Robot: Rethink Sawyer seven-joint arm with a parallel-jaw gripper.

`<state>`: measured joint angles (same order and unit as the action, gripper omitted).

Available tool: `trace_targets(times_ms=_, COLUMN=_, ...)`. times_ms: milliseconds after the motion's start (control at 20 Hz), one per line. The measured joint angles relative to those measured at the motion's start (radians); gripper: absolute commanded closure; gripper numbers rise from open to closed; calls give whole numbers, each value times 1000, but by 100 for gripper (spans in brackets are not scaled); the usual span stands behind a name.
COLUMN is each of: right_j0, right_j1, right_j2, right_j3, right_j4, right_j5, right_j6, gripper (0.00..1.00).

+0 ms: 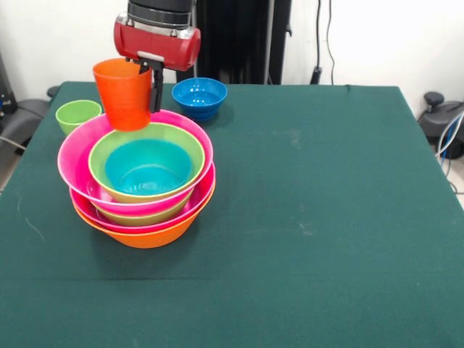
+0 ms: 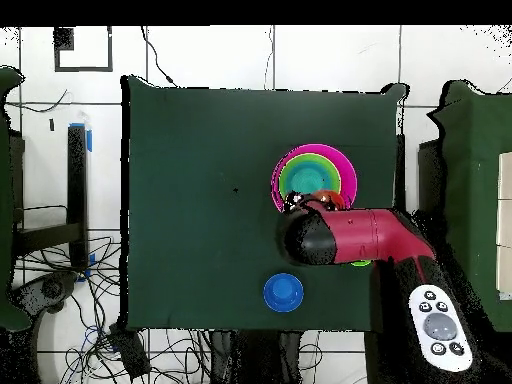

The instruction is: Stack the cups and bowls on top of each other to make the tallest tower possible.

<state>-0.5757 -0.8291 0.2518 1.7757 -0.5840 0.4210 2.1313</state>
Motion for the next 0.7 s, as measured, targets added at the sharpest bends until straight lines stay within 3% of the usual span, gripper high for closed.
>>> trace_targets(times_ms=700, right_j0=-51, right_j1=90, right_j2=-41, right_j3=-2, right_j4=0, right_j5=-113, right_j6=11, gripper=100)
